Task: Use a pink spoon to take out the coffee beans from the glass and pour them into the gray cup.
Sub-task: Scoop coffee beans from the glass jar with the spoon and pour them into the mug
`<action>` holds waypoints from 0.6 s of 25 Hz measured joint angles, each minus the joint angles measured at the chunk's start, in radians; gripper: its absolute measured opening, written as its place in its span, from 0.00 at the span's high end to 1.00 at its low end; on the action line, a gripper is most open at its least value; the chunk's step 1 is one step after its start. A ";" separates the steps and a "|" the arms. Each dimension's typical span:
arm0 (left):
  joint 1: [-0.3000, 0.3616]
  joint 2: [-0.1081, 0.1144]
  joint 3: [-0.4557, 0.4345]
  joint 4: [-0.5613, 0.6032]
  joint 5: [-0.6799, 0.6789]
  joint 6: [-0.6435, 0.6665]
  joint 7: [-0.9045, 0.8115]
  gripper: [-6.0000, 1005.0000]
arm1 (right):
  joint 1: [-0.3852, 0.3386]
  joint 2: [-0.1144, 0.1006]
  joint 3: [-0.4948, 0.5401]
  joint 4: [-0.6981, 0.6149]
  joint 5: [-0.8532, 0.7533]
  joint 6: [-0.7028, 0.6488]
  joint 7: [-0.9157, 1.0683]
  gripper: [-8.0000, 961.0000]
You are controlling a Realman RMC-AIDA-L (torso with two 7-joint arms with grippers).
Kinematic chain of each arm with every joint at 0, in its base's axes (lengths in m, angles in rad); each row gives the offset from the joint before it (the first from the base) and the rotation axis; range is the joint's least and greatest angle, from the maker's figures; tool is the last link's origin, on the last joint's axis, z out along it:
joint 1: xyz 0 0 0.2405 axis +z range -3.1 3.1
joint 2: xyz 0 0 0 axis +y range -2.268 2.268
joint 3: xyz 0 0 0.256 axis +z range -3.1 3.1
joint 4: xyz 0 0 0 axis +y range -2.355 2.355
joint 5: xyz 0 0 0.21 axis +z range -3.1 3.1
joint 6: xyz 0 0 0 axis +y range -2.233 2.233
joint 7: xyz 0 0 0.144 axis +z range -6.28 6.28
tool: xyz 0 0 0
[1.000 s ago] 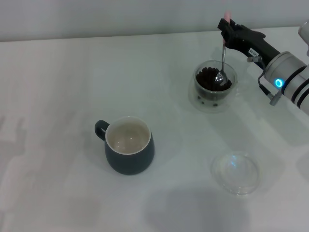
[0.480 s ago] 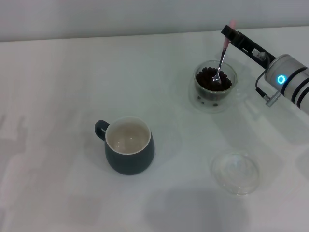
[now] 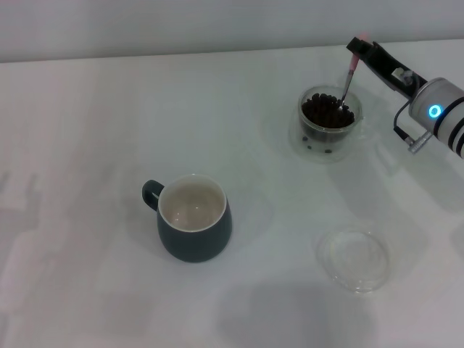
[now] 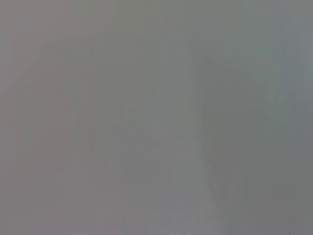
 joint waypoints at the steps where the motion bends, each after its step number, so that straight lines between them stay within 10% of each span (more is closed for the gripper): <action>1: 0.000 0.000 0.000 0.000 0.000 0.000 0.000 0.56 | 0.000 0.000 -0.001 -0.002 -0.001 0.003 0.005 0.81; 15: -0.006 0.000 0.000 0.000 0.000 0.000 0.001 0.56 | -0.001 -0.002 -0.005 -0.014 -0.003 0.071 0.052 0.81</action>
